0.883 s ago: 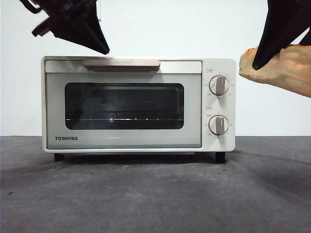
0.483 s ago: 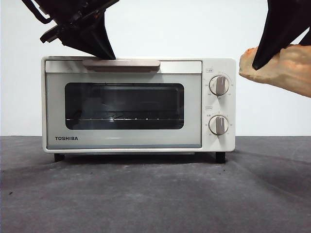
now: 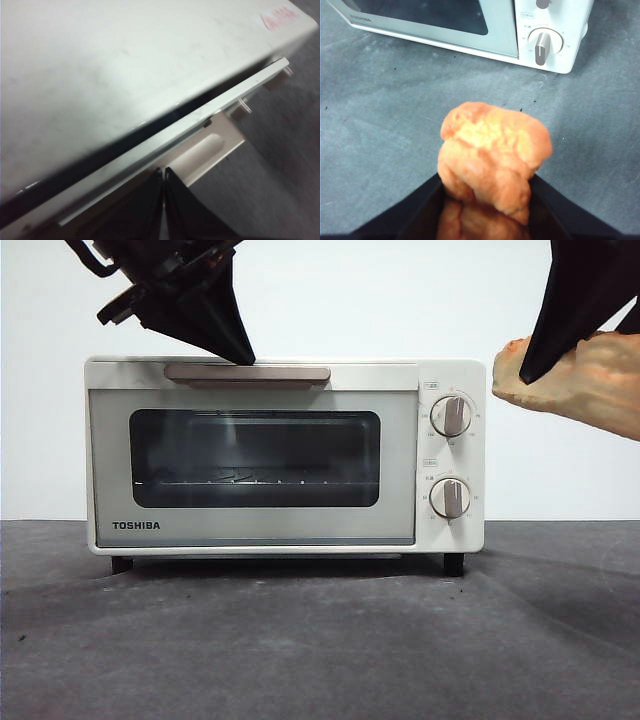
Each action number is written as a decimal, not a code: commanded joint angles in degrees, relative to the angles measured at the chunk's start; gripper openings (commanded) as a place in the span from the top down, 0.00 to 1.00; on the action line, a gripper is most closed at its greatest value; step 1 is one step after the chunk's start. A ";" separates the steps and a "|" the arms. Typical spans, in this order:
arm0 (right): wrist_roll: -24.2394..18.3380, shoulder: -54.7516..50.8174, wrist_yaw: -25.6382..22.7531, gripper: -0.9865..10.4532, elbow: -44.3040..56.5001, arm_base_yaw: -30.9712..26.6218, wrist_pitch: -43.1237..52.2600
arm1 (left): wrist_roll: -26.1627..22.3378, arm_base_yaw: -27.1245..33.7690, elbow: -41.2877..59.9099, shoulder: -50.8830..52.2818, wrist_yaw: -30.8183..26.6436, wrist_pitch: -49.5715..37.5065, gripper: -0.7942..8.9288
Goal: The left arm flap open the oven, the right arm pick bread and place it into oven, the left arm flap close the oven
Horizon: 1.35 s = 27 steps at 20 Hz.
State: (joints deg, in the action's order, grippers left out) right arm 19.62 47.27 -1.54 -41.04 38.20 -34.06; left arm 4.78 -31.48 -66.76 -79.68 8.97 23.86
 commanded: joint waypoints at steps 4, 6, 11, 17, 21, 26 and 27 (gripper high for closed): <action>0.28 0.17 0.00 0.74 -1.09 0.48 0.57 | -0.72 -2.80 0.28 -1.60 -0.17 8.13 0.90; 0.28 0.17 0.00 0.74 -1.09 0.48 0.57 | -0.46 -3.63 0.28 -1.57 -0.17 10.38 0.90; 0.28 0.17 0.00 0.74 -1.09 0.48 0.59 | 0.63 -6.08 0.28 -1.57 -0.15 16.57 0.90; -0.55 0.17 0.02 0.74 -1.09 0.48 1.01 | 0.90 -9.25 0.28 -1.57 -0.15 23.47 0.90; -0.59 0.17 0.09 0.74 -1.09 0.48 0.98 | 1.92 -10.34 0.28 -1.57 -0.15 24.90 0.90; -0.57 0.22 1.70 0.74 -1.09 0.48 1.18 | 1.95 -9.84 0.28 -0.37 -0.44 24.24 0.90; -0.52 0.22 1.77 0.74 -1.09 0.48 1.46 | 1.95 -9.51 0.31 0.63 -1.11 24.20 0.90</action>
State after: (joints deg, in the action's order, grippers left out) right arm 19.35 47.27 0.19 -41.04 38.20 -33.50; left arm 6.59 -40.86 -65.84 -79.46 8.12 48.27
